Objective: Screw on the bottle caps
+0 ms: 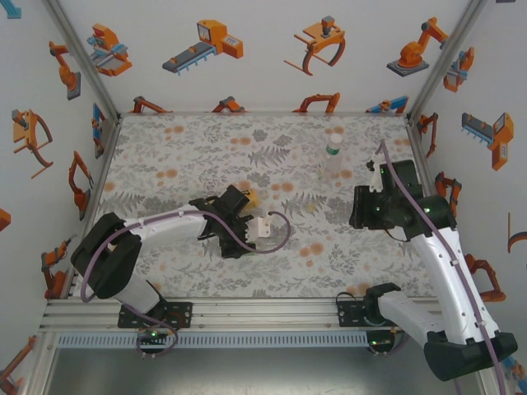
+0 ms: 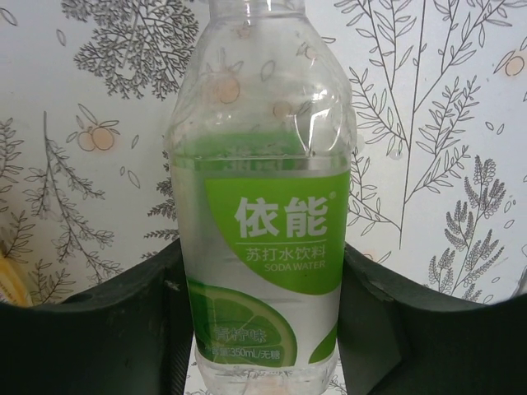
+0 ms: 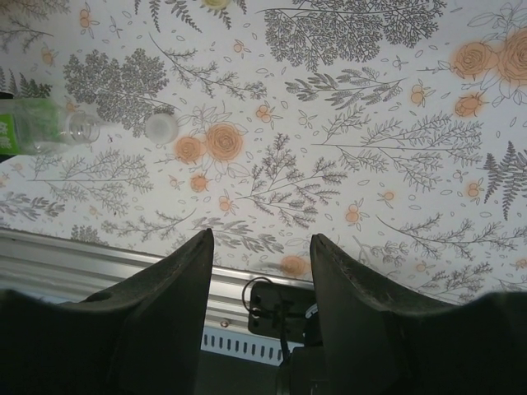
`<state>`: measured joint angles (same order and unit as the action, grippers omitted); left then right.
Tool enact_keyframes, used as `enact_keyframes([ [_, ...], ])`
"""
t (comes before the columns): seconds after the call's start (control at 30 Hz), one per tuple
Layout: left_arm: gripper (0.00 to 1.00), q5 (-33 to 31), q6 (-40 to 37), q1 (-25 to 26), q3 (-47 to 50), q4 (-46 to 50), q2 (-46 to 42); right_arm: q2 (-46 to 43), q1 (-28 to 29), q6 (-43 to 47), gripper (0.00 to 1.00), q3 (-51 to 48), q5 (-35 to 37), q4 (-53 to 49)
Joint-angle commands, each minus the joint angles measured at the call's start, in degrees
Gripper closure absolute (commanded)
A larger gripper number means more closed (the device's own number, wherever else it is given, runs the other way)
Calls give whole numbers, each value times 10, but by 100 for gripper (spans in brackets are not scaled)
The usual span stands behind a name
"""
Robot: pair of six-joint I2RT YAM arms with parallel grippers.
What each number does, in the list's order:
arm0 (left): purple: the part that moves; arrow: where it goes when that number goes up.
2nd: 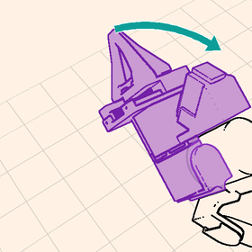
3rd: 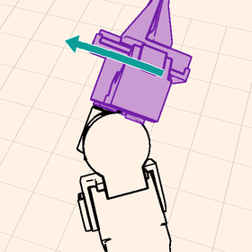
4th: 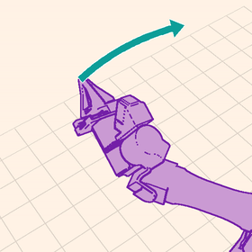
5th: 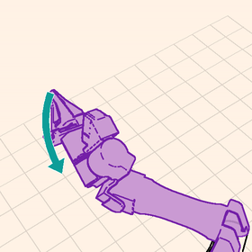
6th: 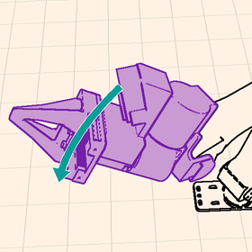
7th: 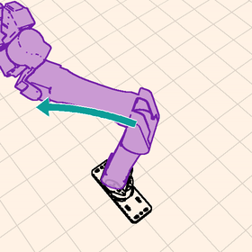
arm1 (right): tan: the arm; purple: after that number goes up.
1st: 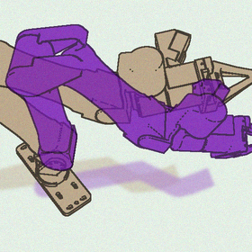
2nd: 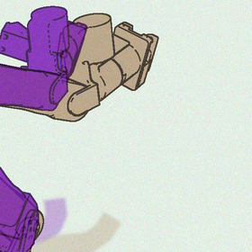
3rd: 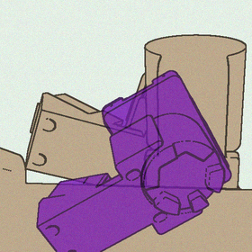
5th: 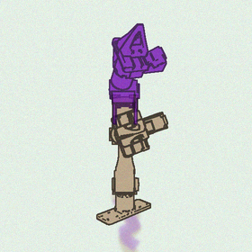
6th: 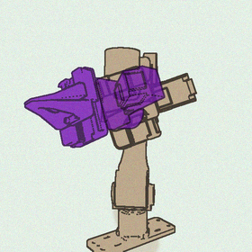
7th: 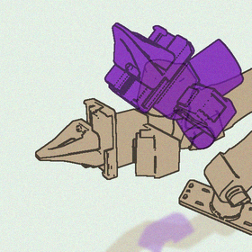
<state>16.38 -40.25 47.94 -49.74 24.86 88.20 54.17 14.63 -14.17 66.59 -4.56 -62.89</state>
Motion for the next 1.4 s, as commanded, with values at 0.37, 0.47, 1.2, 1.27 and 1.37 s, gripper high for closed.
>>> enact_keyframes([
  [0.37,48,11,103,-2,-6,-37,-190,-28,3,-47,53,2,-21,-21],
  [0.47,48,9,139,-2,8,-61,-253,-28,7,-66,54,-3,-27,-11],
  [1.2,84,-20,341,-3,99,-168,-629,121,233,-149,54,-17,90,102],
  [1.27,89,-22,353,-3,99,-158,-646,139,256,-156,54,-20,108,119],
  [1.37,96,-23,372,-3,94,-135,-667,167,288,-168,54,-23,133,141],
])
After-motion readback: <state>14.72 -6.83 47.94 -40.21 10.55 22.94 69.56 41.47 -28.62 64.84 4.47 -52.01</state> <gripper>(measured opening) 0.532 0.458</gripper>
